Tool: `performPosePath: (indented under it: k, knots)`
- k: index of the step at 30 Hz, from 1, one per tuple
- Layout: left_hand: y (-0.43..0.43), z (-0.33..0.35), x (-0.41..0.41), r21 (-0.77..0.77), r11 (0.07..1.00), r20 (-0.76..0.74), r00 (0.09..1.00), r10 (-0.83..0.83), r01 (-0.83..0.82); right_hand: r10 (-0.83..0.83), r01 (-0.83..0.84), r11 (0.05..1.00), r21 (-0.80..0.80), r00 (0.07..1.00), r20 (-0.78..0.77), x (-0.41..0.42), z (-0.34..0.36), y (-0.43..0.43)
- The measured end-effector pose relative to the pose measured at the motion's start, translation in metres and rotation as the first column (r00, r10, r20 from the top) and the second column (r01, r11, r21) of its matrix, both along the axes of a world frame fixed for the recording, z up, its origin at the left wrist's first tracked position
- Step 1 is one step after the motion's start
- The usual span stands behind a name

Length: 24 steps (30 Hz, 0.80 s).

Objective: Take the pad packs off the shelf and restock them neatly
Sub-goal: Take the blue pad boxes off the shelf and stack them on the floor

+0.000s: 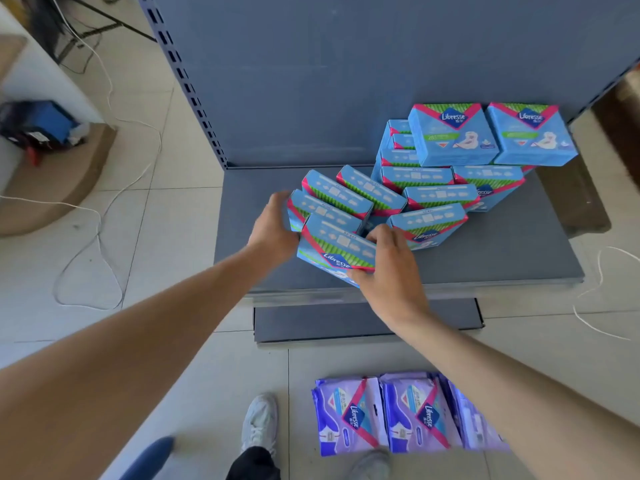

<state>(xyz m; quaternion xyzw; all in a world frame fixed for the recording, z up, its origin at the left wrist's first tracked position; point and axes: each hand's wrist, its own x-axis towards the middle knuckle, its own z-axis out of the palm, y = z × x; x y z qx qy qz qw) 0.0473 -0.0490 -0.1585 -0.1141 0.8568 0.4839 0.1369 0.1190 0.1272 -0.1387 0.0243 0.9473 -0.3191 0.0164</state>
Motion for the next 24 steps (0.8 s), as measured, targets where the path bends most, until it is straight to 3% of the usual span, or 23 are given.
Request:
performPosePath:
  k: [9, 14, 20, 24]
  knots:
    - [-0.008, -0.019, -0.009, 0.062, 0.998, -0.044, 0.999, -0.018, 0.021, -0.098, 0.098, 0.995, 0.002, 0.994, 0.053, -0.003, -0.016, -0.006]
    - [-0.027, -0.005, -0.002, 0.294, 0.955, 0.027, 0.998, -0.051, 0.04, -0.143, 0.173, 0.951, -0.258, 0.981, 0.132, -0.007, 0.001, 0.005]
    - [0.003, 0.032, 0.028, 0.512, 0.85, 0.067, 0.981, -0.183, 0.124, -0.257, 0.407, 0.701, -0.586, 0.91, 0.325, 0.01, 0.051, 0.043]
    - [0.067, 0.043, 0.045, 0.554, 0.824, 0.171, 0.953, -0.251, 0.118, -0.375, 0.578, 0.443, -0.685, 0.814, 0.444, 0.049, 0.058, 0.073]
